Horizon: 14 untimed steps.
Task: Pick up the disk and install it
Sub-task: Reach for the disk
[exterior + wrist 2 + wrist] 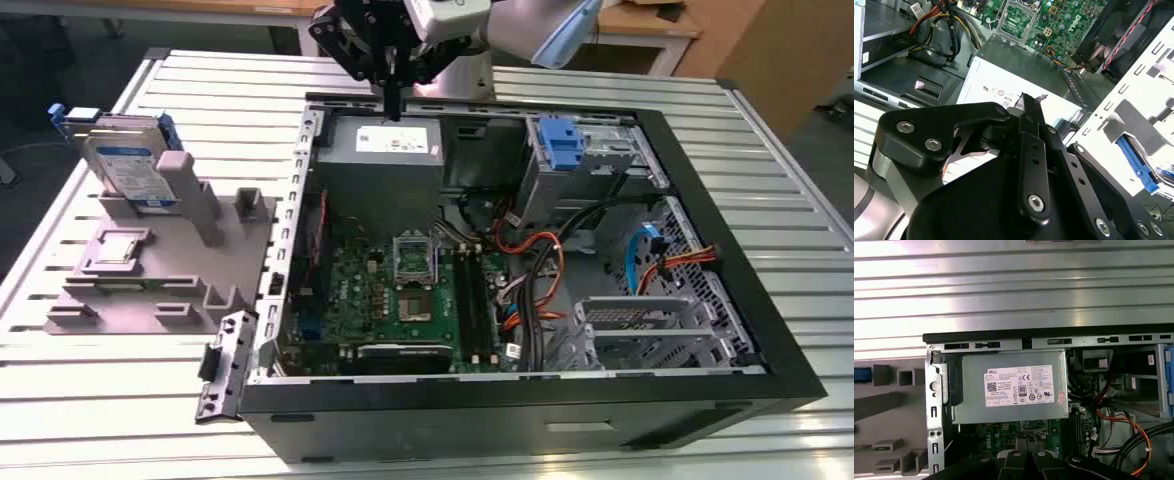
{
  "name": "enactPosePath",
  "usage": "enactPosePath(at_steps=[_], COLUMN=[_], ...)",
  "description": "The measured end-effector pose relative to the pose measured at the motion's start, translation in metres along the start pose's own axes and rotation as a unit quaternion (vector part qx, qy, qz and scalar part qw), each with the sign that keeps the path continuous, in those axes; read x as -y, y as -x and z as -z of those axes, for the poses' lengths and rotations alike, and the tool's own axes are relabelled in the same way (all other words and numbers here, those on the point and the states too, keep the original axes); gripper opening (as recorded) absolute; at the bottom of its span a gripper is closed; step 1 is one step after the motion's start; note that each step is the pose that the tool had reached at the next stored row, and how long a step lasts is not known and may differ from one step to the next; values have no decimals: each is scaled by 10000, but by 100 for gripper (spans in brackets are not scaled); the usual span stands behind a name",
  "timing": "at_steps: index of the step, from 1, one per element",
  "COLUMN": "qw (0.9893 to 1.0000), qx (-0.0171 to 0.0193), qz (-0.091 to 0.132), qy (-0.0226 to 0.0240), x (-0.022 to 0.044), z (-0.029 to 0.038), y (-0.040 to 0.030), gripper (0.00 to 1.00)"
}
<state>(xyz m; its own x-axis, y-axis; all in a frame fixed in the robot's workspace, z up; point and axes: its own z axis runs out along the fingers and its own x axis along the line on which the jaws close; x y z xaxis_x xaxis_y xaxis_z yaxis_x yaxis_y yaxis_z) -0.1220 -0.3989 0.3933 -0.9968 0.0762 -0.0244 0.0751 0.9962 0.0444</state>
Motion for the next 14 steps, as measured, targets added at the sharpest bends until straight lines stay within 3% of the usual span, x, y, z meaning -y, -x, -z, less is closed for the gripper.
enactPosePath(at_steps=[14], qw=[10000], qx=[0], qz=[0], qy=[0], x=[2], z=[1], y=[-25], gripper=[10])
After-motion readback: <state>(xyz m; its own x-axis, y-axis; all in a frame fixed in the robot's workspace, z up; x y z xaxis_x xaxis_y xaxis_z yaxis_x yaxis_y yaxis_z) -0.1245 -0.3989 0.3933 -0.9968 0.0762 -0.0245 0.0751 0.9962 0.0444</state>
